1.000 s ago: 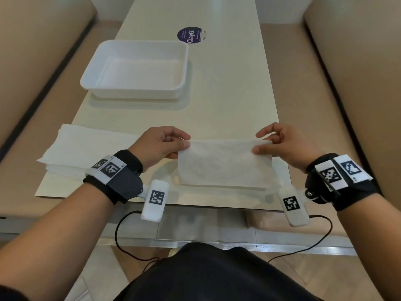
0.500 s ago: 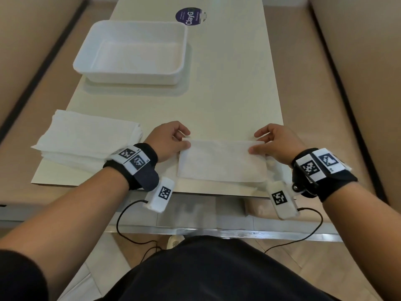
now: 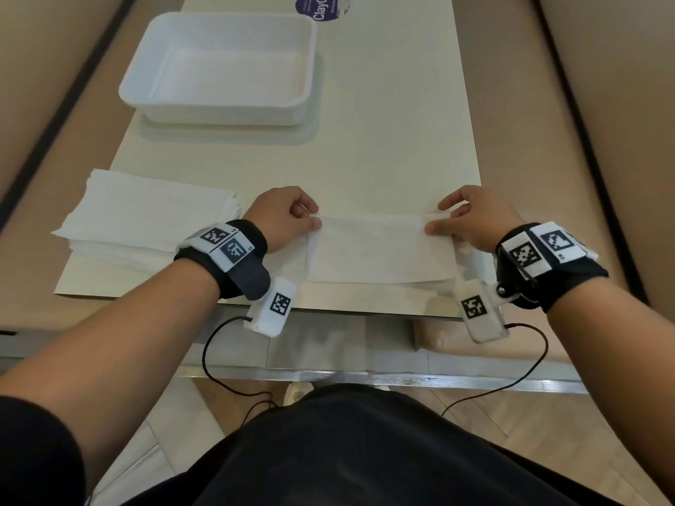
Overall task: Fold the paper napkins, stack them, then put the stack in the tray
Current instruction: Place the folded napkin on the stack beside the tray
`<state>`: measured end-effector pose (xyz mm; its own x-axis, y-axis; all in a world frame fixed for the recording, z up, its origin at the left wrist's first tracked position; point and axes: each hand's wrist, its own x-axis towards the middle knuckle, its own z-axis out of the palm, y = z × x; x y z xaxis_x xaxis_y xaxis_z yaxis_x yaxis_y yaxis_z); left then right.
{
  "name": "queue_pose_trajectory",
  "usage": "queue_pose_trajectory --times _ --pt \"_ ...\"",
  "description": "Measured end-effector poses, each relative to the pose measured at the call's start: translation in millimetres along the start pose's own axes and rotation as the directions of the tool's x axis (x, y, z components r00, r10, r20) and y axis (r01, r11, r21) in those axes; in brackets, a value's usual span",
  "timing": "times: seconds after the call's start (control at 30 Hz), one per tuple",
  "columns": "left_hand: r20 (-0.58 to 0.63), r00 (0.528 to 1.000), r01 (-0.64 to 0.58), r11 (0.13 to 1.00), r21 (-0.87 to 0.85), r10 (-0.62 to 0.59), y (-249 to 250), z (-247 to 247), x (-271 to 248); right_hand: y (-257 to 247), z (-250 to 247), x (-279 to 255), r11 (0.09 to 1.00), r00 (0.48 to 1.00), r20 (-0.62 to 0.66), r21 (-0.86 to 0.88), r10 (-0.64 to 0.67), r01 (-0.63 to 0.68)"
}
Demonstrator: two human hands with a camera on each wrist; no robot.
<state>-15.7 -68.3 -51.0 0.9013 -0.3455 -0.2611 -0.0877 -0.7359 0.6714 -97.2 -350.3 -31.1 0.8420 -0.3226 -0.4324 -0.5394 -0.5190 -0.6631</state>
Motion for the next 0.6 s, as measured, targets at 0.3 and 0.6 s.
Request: queue_pose_trajectory --times 0.3,0.6 --pt "0.013 1.000 -0.009 0.999 0.051 0.009 4.4 0.5 -2.0 -1.4 -0.6 1.0 0.997 0.998 0.013 0.052 0.057 -0.057" --pt "0.060 0.935 -0.343 0.848 0.405 0.350 35.6 7.5 -19.8 -4.0 1.3 4.7 0.980 0.999 -0.034 -0.195 -0.031 0.023"
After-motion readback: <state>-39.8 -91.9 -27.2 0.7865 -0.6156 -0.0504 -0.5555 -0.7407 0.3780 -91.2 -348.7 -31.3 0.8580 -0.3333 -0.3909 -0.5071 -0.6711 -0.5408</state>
